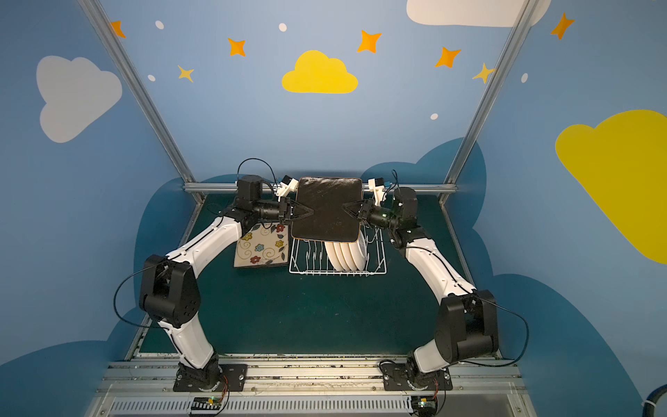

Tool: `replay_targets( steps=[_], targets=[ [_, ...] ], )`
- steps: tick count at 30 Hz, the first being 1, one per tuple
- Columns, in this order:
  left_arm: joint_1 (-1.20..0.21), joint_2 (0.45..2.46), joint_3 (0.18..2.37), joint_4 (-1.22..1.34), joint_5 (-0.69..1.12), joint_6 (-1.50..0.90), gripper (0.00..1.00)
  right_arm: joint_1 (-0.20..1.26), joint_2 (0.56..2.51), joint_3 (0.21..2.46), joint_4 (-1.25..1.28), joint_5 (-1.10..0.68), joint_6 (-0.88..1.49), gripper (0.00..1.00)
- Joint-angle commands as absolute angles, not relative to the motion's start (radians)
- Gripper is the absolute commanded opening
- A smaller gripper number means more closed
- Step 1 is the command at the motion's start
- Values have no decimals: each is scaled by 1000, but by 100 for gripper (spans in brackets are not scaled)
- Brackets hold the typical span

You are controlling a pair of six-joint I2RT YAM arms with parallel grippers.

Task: Unload the plates from the dish rack
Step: Pick up a plate from the dish rack.

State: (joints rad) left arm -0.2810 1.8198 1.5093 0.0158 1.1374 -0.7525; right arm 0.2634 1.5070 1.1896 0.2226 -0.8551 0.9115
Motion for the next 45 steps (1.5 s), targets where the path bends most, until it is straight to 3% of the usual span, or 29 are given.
replay_targets(
  steps=[1, 7, 11, 33, 38, 45],
  targets=[
    [-297, 1823, 1524, 32, 1140, -731, 3, 276, 1498, 1206, 303, -871, 903, 0],
    [-291, 1818, 1526, 38, 1117, -743, 3, 276, 1490, 1211, 265, -864, 879, 0],
    [-283, 1811, 1527, 40, 1098, -755, 3, 277, 1485, 1215, 236, -854, 864, 8],
    [-253, 1775, 1529, 74, 1069, -821, 3, 273, 1411, 1220, 51, -711, 753, 80],
    [-243, 1763, 1539, 65, 1063, -824, 3, 271, 1397, 1227, -11, -668, 719, 87],
    [-218, 1725, 1559, 17, 1051, -808, 3, 269, 1331, 1216, -115, -571, 572, 87]
  ],
)
